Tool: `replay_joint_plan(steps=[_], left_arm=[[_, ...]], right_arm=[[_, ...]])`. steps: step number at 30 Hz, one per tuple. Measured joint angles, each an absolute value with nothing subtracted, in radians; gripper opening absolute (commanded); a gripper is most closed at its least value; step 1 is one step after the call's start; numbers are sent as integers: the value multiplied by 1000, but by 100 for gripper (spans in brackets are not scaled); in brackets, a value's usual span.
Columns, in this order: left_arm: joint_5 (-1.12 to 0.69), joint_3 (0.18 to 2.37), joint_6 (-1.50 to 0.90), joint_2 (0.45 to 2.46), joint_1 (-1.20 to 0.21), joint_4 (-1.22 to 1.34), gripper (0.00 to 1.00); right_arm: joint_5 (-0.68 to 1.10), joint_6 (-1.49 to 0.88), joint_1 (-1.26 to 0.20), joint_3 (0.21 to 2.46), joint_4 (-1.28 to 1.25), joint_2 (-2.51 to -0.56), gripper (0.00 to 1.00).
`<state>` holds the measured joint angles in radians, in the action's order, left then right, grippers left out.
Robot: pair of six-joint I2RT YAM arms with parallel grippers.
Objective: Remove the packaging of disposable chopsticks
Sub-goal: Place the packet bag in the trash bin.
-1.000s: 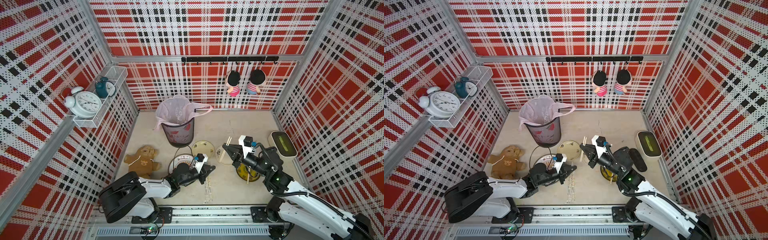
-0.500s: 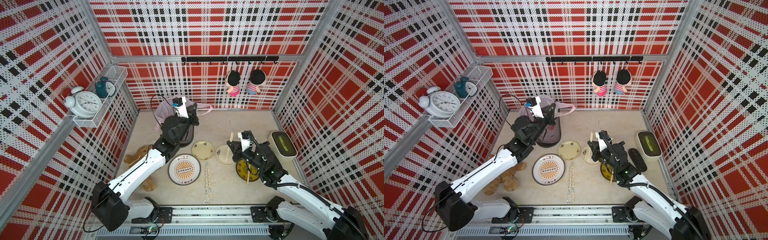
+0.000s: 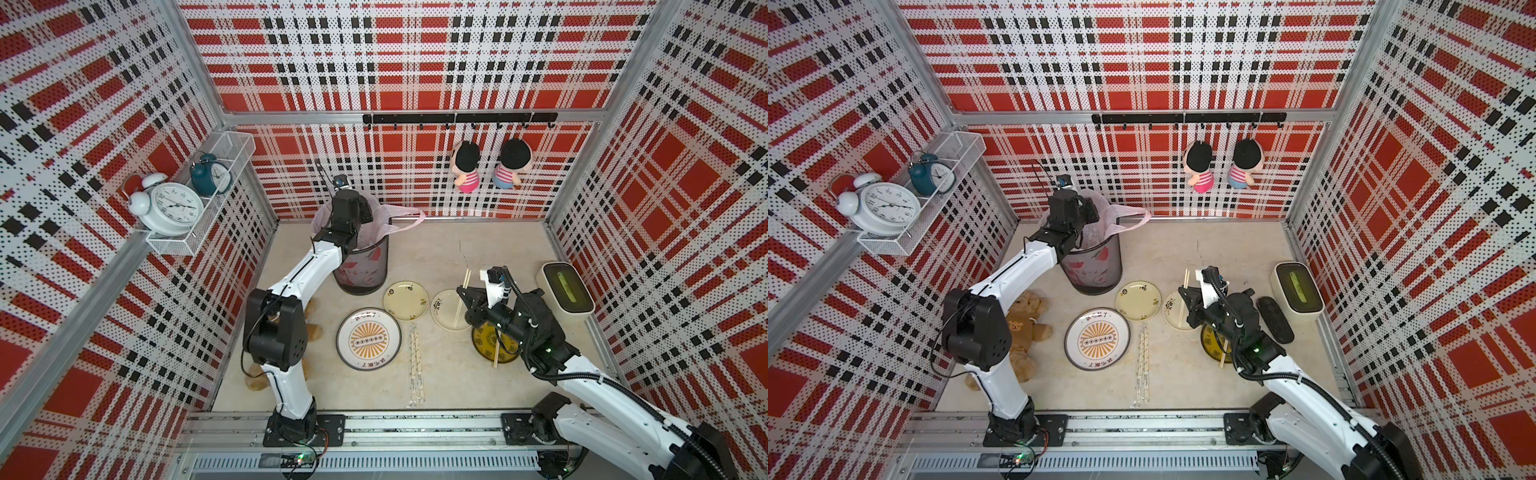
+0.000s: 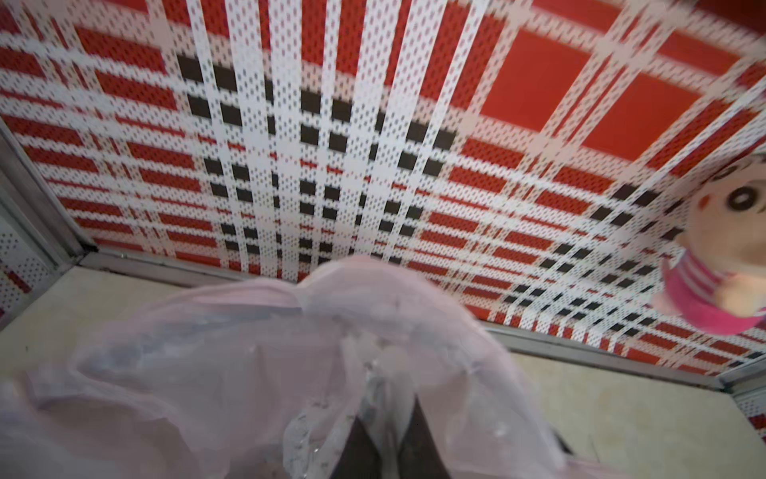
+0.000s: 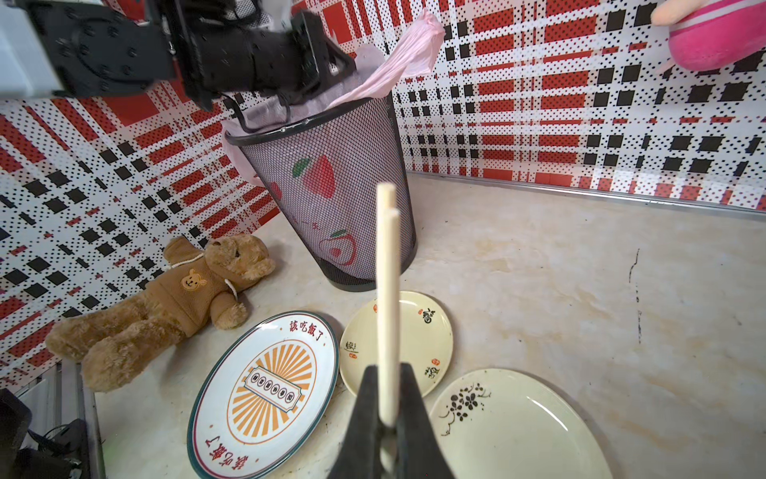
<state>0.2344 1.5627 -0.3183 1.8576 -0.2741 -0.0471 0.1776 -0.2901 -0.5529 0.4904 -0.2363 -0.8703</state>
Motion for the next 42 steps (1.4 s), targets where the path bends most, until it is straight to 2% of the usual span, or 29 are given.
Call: replay_joint_plan(steps=[3, 10, 16, 17, 19, 21, 22, 24, 25, 31, 33, 42], left_arm=[[220, 1560, -333, 1876, -263, -92, 20], [230, 1552, -337, 1784, -294, -105, 67], [266, 1552, -333, 1693, -308, -109, 83], [269, 1552, -333, 1688, -308, -109, 90], [272, 1552, -331, 1683, -303, -112, 93], [276, 1552, -330, 1683, -303, -122, 93], [276, 1552, -329, 1683, -302, -130, 90], [280, 1552, -326, 1683, -302, -142, 75], [286, 1552, -324, 1683, -302, -151, 74], [501, 1614, -307, 1716, -329, -302, 78], [553, 1634, -305, 1727, -336, -340, 84], [668, 1742, -301, 1768, -366, -485, 98]], right_arm=[[179, -290, -553, 490, -237, -868, 0], [179, -291, -553, 490, -238, -868, 0], [179, -291, -553, 490, -237, -868, 0], [179, -291, -553, 490, -237, -868, 0], [180, -291, -553, 490, -237, -869, 0], [180, -291, -553, 490, -238, -869, 0], [180, -291, -553, 490, -237, -870, 0], [180, -291, -553, 490, -237, -871, 0], [180, -291, -553, 490, -237, -872, 0], [180, -291, -553, 490, -238, -877, 0], [180, -291, -553, 490, -238, -880, 0], [179, -290, -553, 490, -237, -885, 0]])
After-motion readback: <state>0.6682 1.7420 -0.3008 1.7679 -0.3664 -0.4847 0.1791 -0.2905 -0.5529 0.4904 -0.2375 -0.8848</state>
